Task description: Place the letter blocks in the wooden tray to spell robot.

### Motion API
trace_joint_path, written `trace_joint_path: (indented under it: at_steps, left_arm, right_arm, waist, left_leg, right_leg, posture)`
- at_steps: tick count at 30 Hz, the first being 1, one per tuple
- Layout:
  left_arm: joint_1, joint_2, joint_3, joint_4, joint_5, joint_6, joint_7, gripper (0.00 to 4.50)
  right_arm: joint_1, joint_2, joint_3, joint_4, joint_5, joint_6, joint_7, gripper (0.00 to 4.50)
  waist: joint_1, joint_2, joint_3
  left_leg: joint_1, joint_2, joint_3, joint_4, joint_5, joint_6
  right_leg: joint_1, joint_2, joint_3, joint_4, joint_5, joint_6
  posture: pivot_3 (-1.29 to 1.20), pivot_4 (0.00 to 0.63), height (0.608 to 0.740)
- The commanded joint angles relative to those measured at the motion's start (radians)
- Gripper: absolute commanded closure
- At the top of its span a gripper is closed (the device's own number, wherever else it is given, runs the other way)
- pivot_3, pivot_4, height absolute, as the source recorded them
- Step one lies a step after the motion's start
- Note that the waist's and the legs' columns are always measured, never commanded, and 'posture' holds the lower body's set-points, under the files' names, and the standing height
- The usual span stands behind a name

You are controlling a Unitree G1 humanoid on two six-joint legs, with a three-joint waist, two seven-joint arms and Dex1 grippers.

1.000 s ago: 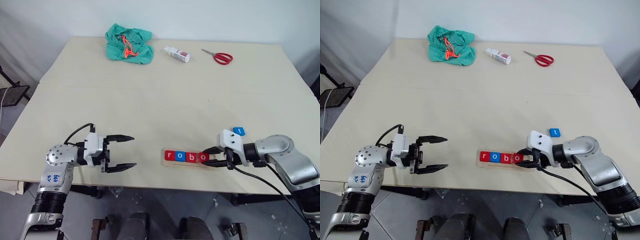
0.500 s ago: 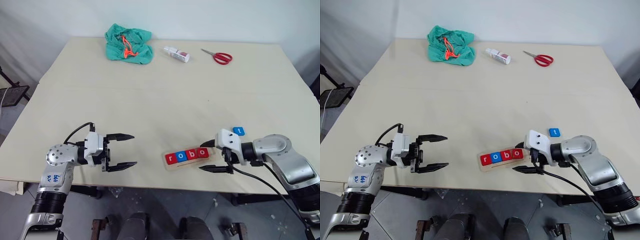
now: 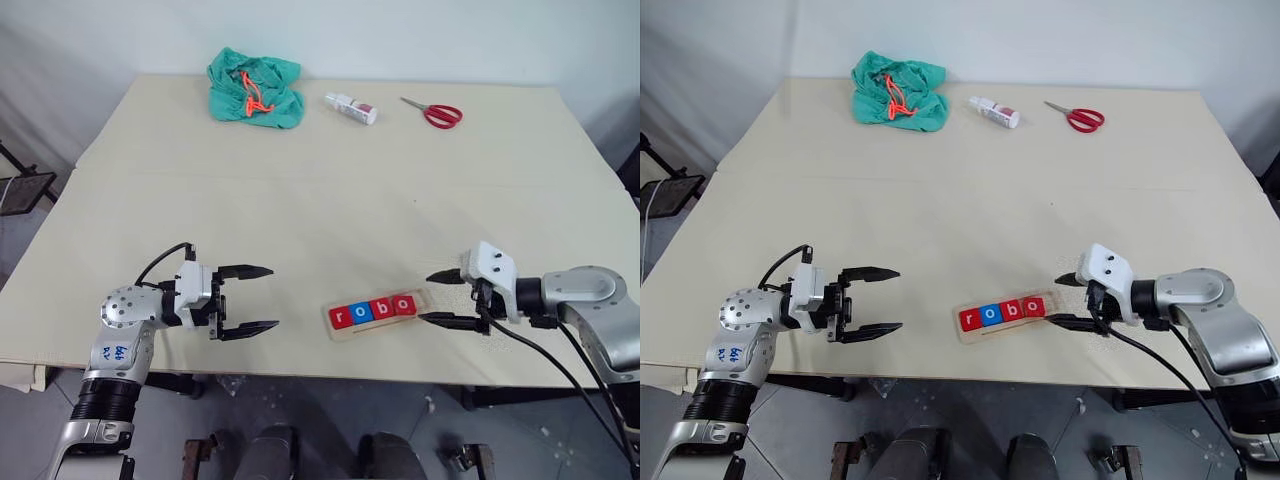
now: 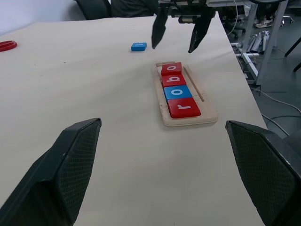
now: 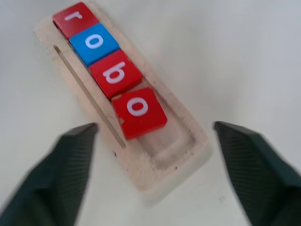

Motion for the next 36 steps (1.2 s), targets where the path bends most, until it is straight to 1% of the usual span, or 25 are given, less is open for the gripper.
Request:
trace_joint_path:
  at_steps: [1, 8, 11, 16, 24, 30, 36]
  left_arm:
    - [-0.008, 0.001, 0.003, -0.014, -0.007, -0.017, -0.008, 0.00]
    - [-0.002, 0.002, 0.005, -0.021, -0.008, -0.017, -0.009, 0.00]
    - [0.000, 0.003, 0.007, -0.023, -0.008, -0.015, -0.007, 0.00]
    - [0.006, 0.003, 0.007, -0.030, -0.010, -0.013, -0.005, 0.00]
    - [0.016, 0.005, 0.010, -0.041, -0.010, -0.012, 0.001, 0.00]
    - [0.021, 0.006, 0.010, -0.045, -0.011, -0.010, 0.007, 0.00]
    - [0.021, 0.009, 0.013, -0.048, -0.012, -0.010, 0.008, 0.00]
  right_arm:
    - [-0.004, -0.021, -0.033, -0.022, 0.005, 0.007, -0.010, 2.04]
    - [0.009, -0.038, 0.018, -0.062, -0.001, 0.039, 0.017, 4.48]
    - [0.009, -0.045, 0.026, -0.077, 0.012, 0.059, 0.032, 4.48]
    - [-0.003, -0.027, 0.061, -0.070, -0.002, 0.055, 0.034, 4.48]
    - [-0.051, 0.007, 0.114, -0.005, -0.036, 0.026, 0.027, 4.48]
    - [-0.066, 0.028, 0.120, 0.033, -0.057, -0.002, 0.019, 4.48]
    - [-0.092, 0.030, 0.100, 0.024, -0.051, 0.002, 0.010, 4.48]
  waist:
    - [0.000, 0.000, 0.000]
    - [0.000, 0.000, 0.000]
    - [0.000, 0.000, 0.000]
    - [0.000, 0.000, 0.000]
    - [0.000, 0.000, 0.000]
    - [0.000, 0.000, 0.000]
    - [0.000, 0.000, 0.000]
  left_leg:
    - [0.000, 0.000, 0.000, 0.000, 0.000, 0.000]
    - [0.000, 0.000, 0.000, 0.000, 0.000, 0.000]
    - [0.000, 0.000, 0.000, 0.000, 0.000, 0.000]
    - [0.000, 0.000, 0.000, 0.000, 0.000, 0.000]
    - [0.000, 0.000, 0.000, 0.000, 0.000, 0.000]
    - [0.000, 0.000, 0.000, 0.000, 0.000, 0.000]
    - [0.000, 0.000, 0.000, 0.000, 0.000, 0.000]
  right_leg:
    - [0.000, 0.000, 0.000, 0.000, 0.000, 0.000]
    - [0.000, 0.000, 0.000, 0.000, 0.000, 0.000]
    - [0.000, 0.000, 0.000, 0.000, 0.000, 0.000]
    - [0.000, 0.000, 0.000, 0.000, 0.000, 0.000]
    - [0.000, 0.000, 0.000, 0.000, 0.000, 0.000]
    - [0.000, 0.000, 0.000, 0.000, 0.000, 0.000]
    - [0.000, 0.000, 0.000, 0.000, 0.000, 0.000]
  posture:
    - [0.00, 0.150, 0.740]
    - [0.00, 0.150, 0.740]
    - [0.00, 0.150, 0.740]
    - [0.00, 0.150, 0.740]
    - [0.00, 0.150, 0.740]
    - [0.00, 0.150, 0.740]
    - [0.00, 0.150, 0.740]
